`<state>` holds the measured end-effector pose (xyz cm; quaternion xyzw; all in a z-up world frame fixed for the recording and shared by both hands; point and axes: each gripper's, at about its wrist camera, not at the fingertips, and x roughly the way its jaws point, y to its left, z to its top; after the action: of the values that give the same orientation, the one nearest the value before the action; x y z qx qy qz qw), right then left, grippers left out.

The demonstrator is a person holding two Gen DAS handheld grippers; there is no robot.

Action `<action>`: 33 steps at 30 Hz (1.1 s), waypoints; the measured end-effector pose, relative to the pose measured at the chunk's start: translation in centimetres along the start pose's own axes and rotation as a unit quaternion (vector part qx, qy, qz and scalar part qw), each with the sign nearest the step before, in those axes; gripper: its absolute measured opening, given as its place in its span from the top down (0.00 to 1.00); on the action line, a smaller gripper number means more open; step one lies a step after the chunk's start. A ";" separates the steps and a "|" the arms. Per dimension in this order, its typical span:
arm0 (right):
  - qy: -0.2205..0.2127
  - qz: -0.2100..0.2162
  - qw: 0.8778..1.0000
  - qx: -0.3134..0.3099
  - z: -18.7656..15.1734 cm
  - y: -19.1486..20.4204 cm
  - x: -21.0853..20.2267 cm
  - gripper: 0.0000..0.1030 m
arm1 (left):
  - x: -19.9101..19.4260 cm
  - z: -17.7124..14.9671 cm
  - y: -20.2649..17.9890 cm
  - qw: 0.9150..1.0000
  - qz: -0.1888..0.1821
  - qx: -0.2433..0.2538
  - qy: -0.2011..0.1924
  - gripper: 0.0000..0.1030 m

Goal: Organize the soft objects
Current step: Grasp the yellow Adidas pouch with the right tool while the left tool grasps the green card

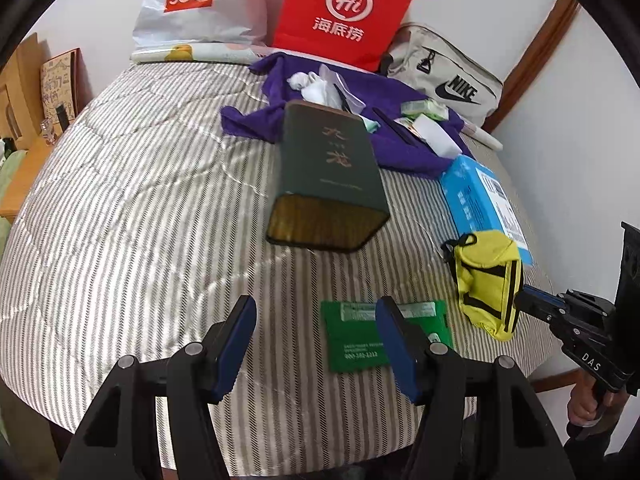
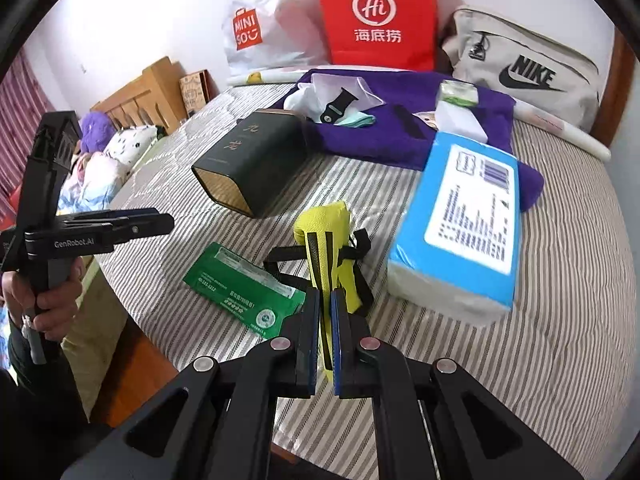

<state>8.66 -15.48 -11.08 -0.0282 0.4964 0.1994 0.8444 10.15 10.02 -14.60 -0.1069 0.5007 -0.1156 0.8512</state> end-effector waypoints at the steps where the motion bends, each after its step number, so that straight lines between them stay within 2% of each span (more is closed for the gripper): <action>1: -0.002 -0.008 1.000 -0.003 0.0 0.0 0.0 0.94 | 0.2 -0.1 -0.2 1.000 0.002 0.002 0.002 0.42; 4: 0.000 -0.035 0.999 -0.015 0.1 0.2 0.7 0.90 | 0.5 -0.4 -0.6 1.000 0.008 0.013 0.007 0.42; 11: 0.031 -0.037 0.999 -0.010 0.1 -0.2 4.1 0.86 | 1.8 -1.2 -1.1 0.999 -0.007 0.041 0.023 0.42; 14: 0.024 -0.021 1.000 -0.001 -0.2 -0.6 3.9 0.88 | 2.3 -1.5 -1.8 0.996 -0.027 0.081 0.025 0.41; 16: 0.013 -0.013 1.000 0.002 -0.7 -0.8 2.8 0.88 | 2.4 -1.8 -2.4 0.992 -0.029 0.117 0.023 0.35; 17: 0.011 -0.011 1.000 0.003 -0.9 -1.0 2.4 0.88 | 2.3 -1.9 -2.9 0.990 -0.023 0.140 0.019 0.35; 19: 0.007 -0.013 1.000 0.006 -1.5 -1.4 1.3 0.88 | 2.3 -2.1 -3.9 0.982 -0.036 0.182 0.018 0.35; 22: -0.002 -0.016 1.000 0.017 -2.6 -1.9 -0.3 0.88 | 2.7 -2.5 -5.5 0.968 -0.043 0.247 0.017 0.34; 25: -0.008 -0.003 0.999 0.039 -4.0 -3.0 -1.8 0.89 | 3.6 -3.5 -6.8 0.950 -0.028 0.312 0.016 0.34; 31: 0.004 -0.026 0.998 0.063 -6.1 -4.7 -2.0 0.89 | 5.6 -3.7 -8.2 0.933 -0.025 0.358 0.017 0.34; 33: 0.008 -0.025 0.997 0.069 -6.2 -5.1 -1.6 0.89 | 5.9 -3.6 -8.5 0.930 -0.024 0.367 0.013 0.30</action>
<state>4.69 -22.17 -13.65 0.0160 0.5152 0.1431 0.8449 9.04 -0.09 -18.65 0.2023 0.4314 -0.3124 0.8218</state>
